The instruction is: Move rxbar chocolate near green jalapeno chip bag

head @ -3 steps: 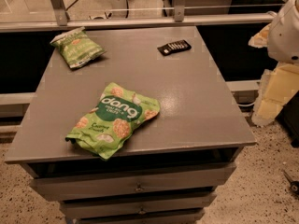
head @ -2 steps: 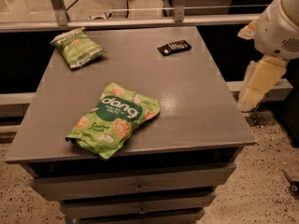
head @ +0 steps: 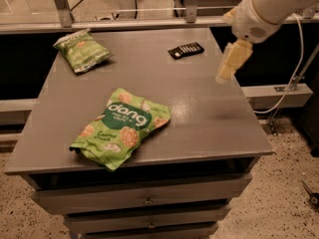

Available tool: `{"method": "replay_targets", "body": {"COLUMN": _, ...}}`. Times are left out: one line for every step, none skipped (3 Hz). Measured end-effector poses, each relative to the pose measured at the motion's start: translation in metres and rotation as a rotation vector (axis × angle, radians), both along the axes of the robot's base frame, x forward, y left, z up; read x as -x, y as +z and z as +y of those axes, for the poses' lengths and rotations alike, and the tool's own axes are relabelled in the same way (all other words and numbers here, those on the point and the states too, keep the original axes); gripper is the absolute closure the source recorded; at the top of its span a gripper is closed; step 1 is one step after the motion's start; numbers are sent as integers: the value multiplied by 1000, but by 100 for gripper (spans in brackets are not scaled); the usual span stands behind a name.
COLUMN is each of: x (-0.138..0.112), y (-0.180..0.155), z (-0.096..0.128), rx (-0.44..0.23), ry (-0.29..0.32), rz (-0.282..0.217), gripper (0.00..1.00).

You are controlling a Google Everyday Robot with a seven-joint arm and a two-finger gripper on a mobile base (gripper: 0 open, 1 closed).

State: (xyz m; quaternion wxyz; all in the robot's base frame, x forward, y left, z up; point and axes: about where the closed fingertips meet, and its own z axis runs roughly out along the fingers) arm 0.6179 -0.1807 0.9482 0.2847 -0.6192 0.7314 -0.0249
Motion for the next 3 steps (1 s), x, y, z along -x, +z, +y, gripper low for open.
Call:
{"method": "replay_targets", "body": {"x": -75, "y": -32, "z": 14, "rx": -95, "ry": 18, "rz": 9, "gripper": 0}}
{"method": "replay_targets", "body": {"x": -128, "y": -66, "z": 23, "rx": -214, "ry": -10, "rz": 40, "gripper": 0}}
{"method": "replay_targets", "body": {"x": -173, "y": -73, "z": 25, "rx": -372, "ry": -80, "rz": 22, "gripper": 0}}
